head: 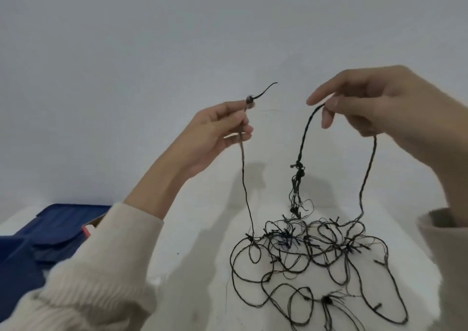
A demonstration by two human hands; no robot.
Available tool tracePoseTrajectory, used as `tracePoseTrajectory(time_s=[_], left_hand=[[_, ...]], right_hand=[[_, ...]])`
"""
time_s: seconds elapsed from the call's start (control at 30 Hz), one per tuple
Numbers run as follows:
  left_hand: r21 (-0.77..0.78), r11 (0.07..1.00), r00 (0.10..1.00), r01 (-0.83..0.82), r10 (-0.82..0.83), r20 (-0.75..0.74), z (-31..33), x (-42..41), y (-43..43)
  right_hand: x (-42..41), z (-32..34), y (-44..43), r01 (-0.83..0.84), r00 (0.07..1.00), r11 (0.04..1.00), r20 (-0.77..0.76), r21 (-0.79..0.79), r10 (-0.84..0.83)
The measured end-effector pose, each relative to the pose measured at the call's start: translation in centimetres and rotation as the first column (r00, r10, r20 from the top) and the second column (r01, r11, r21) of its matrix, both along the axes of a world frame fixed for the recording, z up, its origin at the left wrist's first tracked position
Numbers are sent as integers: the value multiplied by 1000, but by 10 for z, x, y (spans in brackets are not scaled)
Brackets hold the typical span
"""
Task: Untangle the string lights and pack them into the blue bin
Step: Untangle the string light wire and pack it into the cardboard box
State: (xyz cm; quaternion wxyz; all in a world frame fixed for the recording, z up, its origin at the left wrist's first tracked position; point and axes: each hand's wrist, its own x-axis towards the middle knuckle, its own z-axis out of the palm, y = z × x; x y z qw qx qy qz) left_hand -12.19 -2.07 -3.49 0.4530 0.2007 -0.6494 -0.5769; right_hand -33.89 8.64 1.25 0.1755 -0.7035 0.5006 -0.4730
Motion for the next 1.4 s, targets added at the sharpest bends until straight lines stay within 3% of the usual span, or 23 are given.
tracePoseTrajectory(time_s=[0.23, 0.47, 0.63, 0.7, 0.77, 0.8, 0.87, 0.97, 1.07, 1.13, 1.17, 1.23, 1.27, 1.3, 1.4], left_hand=[[120, 989, 996, 85, -82, -36, 7, -22, 11], [269, 955, 993, 121, -118, -26, -4, -27, 13], [225, 974, 979, 13, -59, 197, -4, -17, 6], [93, 988, 962, -124, 96, 257, -1, -14, 2], [-104, 968, 911, -231, 252, 325, 3, -14, -2], [-179, 956, 891, -232, 282, 355, 5, -16, -3], [-259, 950, 876, -175, 270, 399, 8, -23, -1], [-288, 946, 879, -146, 258, 402, 9, -34, 3], [-235, 947, 899, -221, 291, 328, 9, -33, 1], [-105, 954, 933, -282, 298, 202, 9, -28, -2], [-6, 959, 951, -285, 283, 124, 9, -26, -4], [176, 966, 979, -190, 200, -37, 9, -24, -6], [224, 966, 983, -129, 154, -100, 9, -25, -6], [231, 969, 984, -89, 122, -130, 10, -27, -6], [113, 989, 994, -99, 104, -43, 13, -36, 0]], right_hand=[[19, 16, -23, -190, 974, 982, 130, 10, 187], [13, 8, -48, -44, 891, 992, 445, -121, 94], [-9, -18, -50, 74, 840, 988, 542, -135, 11], [-19, -32, -48, 169, 919, 984, 369, -52, -139], [-21, -45, -46, 247, 968, 963, -71, 107, -240], [-16, -50, -45, 246, 949, 953, -245, 175, -200], [0, -55, -43, 154, 943, 967, -321, 203, -83], [26, -57, -45, -32, 997, 981, -67, 189, 46], [33, -54, -45, -14, 998, 990, 64, 142, 4], [32, -56, -48, 12, 976, 997, 218, 77, -29], [33, -56, -48, 29, 930, 999, 366, 30, -38], [38, -55, -52, 67, 751, 997, 660, -32, -30], [42, -55, -53, 71, 678, 997, 734, -34, -23], [46, -57, -55, 59, 662, 998, 749, -18, -26], [59, -60, -57, -115, 723, 992, 689, 48, 51]])
